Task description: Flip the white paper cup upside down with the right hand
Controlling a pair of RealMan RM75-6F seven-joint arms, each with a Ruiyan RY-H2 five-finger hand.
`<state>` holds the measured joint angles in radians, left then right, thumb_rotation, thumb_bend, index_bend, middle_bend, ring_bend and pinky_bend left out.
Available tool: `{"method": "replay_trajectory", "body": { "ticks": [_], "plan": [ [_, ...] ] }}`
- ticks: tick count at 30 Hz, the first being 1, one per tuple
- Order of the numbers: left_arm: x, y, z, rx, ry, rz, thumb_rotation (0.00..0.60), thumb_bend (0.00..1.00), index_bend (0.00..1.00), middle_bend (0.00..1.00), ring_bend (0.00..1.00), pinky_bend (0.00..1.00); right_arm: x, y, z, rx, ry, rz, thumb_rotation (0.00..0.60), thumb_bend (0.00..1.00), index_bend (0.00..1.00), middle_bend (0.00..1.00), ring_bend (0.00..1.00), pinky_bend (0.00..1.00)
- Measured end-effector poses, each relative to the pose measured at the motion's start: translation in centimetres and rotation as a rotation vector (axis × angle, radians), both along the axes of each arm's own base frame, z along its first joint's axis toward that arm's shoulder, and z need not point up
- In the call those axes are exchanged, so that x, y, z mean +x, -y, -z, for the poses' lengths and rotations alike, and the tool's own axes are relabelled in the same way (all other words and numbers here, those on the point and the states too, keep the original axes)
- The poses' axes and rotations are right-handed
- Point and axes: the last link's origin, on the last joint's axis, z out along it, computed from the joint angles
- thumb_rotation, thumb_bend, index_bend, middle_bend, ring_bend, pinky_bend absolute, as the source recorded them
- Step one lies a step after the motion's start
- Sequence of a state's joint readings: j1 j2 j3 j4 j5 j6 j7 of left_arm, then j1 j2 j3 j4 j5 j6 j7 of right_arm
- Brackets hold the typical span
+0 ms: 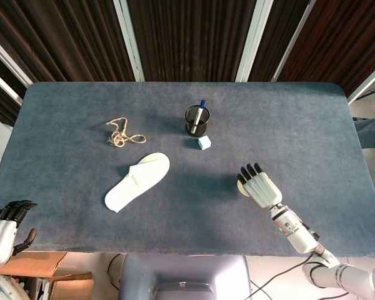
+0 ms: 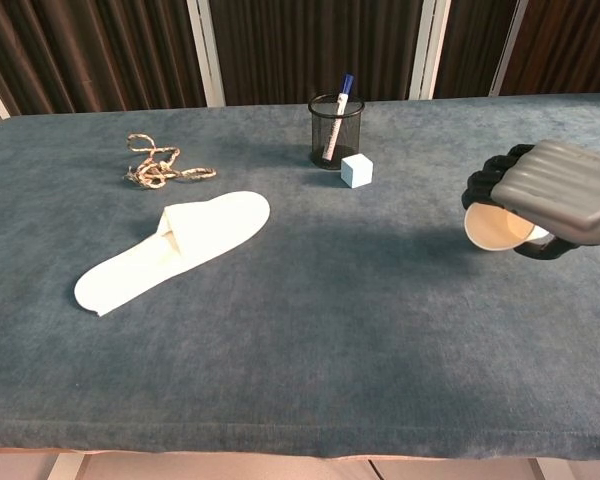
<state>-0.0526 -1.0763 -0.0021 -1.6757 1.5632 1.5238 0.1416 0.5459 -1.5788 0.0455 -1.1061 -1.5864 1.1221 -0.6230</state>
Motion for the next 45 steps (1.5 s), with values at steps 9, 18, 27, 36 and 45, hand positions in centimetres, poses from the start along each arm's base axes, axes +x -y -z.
{"method": "replay_trajectory", "body": {
  "ticks": [9, 18, 27, 36, 45],
  "plan": [
    [0.0, 0.0, 0.0, -0.002, -0.002, 0.0, 0.6, 0.35, 0.28, 0.22, 0.2, 0.34, -0.9, 0.0, 0.9, 0.027, 0.024, 0.081, 0.6, 0.48, 0.19, 0.11, 0.02, 0.14],
    [0.0, 0.0, 0.1, -0.006, -0.005, 0.0, 0.6, 0.35, 0.28, 0.22, 0.2, 0.34, -1.0, 0.0, 0.5, 0.033, 0.108, 0.122, 0.6, 0.37, 0.01, 0.0, 0.0, 0.08],
    [0.0, -0.1, 0.3, -0.016, -0.01, -0.002, 0.6, 0.35, 0.29, 0.22, 0.2, 0.34, -1.1, 0.2, -0.4, 0.047, 0.284, 0.183, 0.6, 0.28, 0.0, 0.0, 0.0, 0.08],
    [0.0, -0.1, 0.3, -0.017, -0.009, -0.002, 0.6, 0.35, 0.29, 0.22, 0.2, 0.34, -2.6, 0.7, -2.4, 0.049, 0.386, 0.301, 0.6, 0.27, 0.04, 0.02, 0.0, 0.16],
    [0.0, -0.1, 0.4, -0.017, -0.01, -0.002, 0.6, 0.35, 0.29, 0.22, 0.2, 0.34, -3.7, 1.6, -3.4, 0.111, 0.438, 0.408, 0.6, 0.27, 0.23, 0.19, 0.08, 0.24]
  ]
}}
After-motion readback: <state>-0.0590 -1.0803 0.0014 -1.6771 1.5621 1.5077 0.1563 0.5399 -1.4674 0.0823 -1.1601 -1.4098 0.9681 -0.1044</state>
